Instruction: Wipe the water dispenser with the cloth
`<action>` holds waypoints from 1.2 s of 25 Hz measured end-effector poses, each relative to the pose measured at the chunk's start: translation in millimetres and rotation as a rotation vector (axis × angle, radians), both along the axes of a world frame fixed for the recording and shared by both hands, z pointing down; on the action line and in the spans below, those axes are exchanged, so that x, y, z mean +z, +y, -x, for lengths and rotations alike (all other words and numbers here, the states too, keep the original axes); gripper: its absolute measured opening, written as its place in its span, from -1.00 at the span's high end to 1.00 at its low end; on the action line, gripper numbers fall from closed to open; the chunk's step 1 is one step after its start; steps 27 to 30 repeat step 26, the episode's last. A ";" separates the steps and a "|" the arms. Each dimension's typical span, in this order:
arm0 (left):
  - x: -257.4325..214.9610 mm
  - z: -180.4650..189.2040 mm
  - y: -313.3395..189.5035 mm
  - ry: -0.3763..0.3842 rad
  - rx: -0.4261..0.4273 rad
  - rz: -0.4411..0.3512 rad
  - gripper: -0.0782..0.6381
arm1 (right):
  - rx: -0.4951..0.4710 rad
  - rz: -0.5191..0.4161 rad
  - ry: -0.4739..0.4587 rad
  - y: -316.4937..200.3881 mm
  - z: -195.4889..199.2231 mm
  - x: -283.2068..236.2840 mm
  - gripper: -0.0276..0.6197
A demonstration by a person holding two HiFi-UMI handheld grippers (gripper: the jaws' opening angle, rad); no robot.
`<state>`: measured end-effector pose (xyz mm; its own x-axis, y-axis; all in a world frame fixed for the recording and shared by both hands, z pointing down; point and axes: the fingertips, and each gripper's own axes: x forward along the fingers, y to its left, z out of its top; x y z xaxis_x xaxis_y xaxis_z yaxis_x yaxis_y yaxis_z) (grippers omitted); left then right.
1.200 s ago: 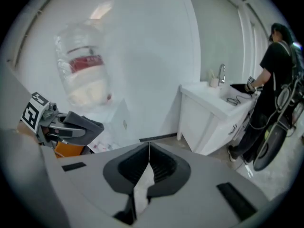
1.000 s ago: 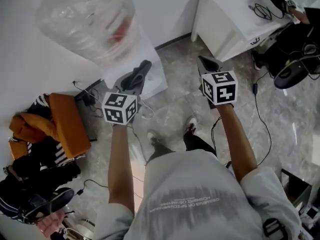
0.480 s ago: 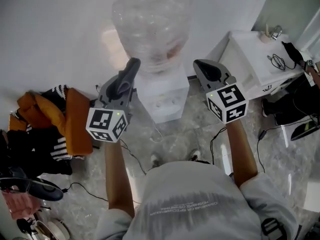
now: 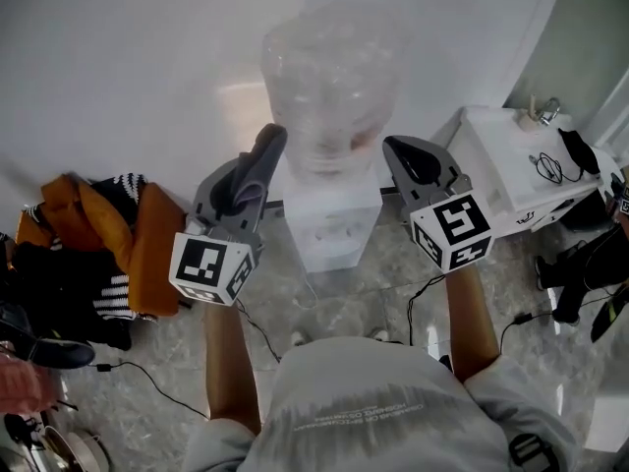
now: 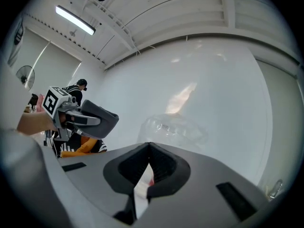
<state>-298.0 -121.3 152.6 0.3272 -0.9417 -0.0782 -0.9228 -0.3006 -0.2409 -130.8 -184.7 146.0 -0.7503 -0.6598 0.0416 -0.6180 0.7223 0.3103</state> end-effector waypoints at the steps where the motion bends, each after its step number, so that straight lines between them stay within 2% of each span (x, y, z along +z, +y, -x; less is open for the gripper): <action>1: -0.7 0.6 0.5 -0.002 -0.001 -0.003 0.57 | -0.001 -0.004 0.005 0.3 1.9 -0.1 0.87; 13: 6.3 -1.6 -2.4 -0.006 0.012 0.002 0.57 | -0.003 0.003 0.011 -0.5 7.3 7.3 0.87; 21: 20.7 -1.5 -7.3 0.012 0.017 0.033 0.57 | -0.025 0.024 0.018 -0.2 11.0 19.1 0.87; 30: 24.0 1.1 -13.8 0.017 0.030 0.043 0.57 | -0.005 0.053 0.023 -6.9 14.0 28.6 0.87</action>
